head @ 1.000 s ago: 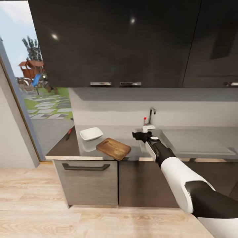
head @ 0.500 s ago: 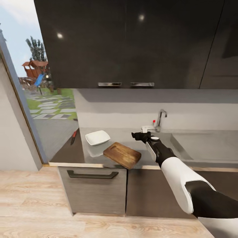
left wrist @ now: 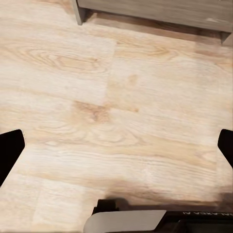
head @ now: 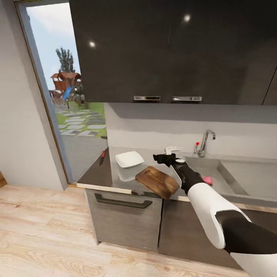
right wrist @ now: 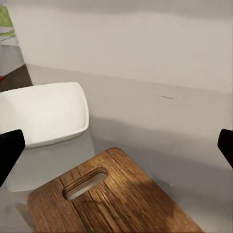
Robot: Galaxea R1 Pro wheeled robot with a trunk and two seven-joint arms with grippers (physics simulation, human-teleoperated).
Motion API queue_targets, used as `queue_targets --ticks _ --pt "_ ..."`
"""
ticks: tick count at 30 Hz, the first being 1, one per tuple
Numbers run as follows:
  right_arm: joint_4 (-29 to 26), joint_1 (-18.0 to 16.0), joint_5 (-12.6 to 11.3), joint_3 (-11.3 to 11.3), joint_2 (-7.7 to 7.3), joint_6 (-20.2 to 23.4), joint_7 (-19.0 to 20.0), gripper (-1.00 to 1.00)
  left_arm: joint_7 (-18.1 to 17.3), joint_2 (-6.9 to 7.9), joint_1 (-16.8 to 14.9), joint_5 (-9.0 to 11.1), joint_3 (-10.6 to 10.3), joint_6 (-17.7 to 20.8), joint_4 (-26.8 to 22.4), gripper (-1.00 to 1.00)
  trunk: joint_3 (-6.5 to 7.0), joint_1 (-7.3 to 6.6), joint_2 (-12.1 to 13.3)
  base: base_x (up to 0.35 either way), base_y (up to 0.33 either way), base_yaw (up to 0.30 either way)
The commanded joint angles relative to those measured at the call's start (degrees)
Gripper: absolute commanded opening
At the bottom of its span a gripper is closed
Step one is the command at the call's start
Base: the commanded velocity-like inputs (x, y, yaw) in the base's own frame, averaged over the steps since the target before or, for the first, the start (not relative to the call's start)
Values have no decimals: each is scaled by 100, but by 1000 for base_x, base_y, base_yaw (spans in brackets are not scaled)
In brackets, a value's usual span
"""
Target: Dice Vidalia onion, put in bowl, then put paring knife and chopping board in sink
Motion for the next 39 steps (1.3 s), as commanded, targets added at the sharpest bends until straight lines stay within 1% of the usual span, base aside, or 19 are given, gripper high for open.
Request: queue_targets --ticks 1,5,13,15,16,19,22,24,32,39 --pt "-11 -3 3 13 -4 35 6 100 -1 -2 -4 7 9 -14 -1 100 -9 1 -7 0 -7 119" --pt "-11 -2 4 13 -8 38 6 100 -1 -3 -1 6 9 -14 -1 100 -9 1 -7 0 -125 47" --pt "30 -3 12 26 -9 52 14 100 -1 -2 -4 6 8 -14 -1 100 -9 1 -7 0 -227 6" --pt "65 -3 62 45 -1 73 25 100 -1 -2 -3 6 8 -14 1 100 -9 1 -7 0 -179 0" --pt "76 -3 126 90 3 124 30 100 -1 -2 -3 6 8 -14 0 100 -9 1 -7 0 -97 0" --pt "89 -3 361 349 13 365 67 100 -1 -2 -3 9 8 -14 4 100 -9 1 -7 0 -48 0" --pt "93 -1 474 550 23 502 140 100 -1 -2 -3 6 8 -14 1 100 -9 1 -7 0 -17 0" --pt "94 -2 493 588 24 527 176 100 -1 -2 -1 6 8 -14 4 100 -9 1 -7 0 -5 0" --pt "95 -3 513 627 14 557 266 100 -1 -2 -2 14 8 -14 14 100 -9 1 -7 5 -1 0" --pt "95 -3 523 634 20 569 335 100 -1 -5 -3 14 8 -14 19 100 -9 1 -7 111 -71 0"
